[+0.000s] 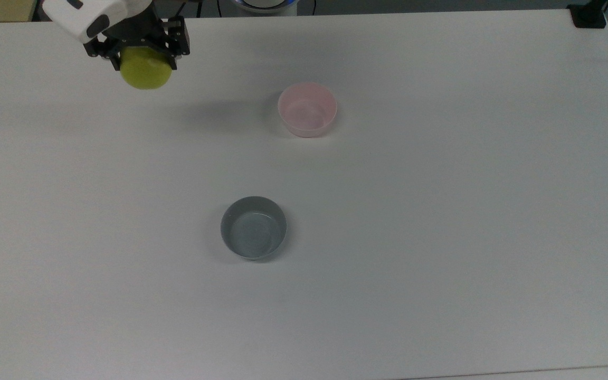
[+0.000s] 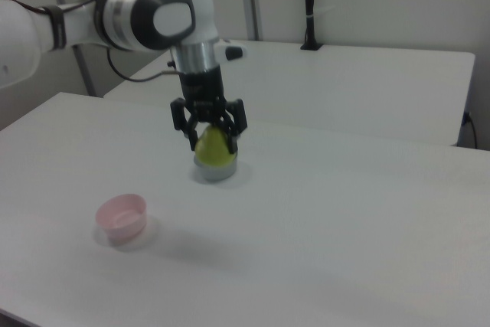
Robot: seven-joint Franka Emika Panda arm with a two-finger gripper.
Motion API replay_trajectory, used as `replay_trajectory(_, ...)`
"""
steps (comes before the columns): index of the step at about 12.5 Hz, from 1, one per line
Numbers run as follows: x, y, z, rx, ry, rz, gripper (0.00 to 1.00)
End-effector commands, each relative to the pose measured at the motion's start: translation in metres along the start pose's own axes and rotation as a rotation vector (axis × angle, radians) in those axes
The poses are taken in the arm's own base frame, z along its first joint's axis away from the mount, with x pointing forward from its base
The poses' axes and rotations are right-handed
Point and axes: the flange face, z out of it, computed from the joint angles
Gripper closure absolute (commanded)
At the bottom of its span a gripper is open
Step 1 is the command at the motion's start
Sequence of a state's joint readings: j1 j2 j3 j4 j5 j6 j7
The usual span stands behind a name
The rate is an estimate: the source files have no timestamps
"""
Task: Place the pear in the bowl
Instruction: 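Lift the grasped pear up off the table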
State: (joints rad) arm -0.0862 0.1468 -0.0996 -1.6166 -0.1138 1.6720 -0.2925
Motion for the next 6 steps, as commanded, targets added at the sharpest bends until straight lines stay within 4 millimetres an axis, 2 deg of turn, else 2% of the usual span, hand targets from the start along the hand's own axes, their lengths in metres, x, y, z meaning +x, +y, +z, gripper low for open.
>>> replay_trajectory(1, -0.012, -0.023, -0.053, 0.035, 0.038, -0.003, 0.5)
replay_trajectory(4, -0.013, -0.06, -0.068, 0.029, 0.052, -0.025, 0.5)
replay_trajectory(6, -0.004, -0.104, -0.068, 0.021, 0.055, -0.036, 0.5)
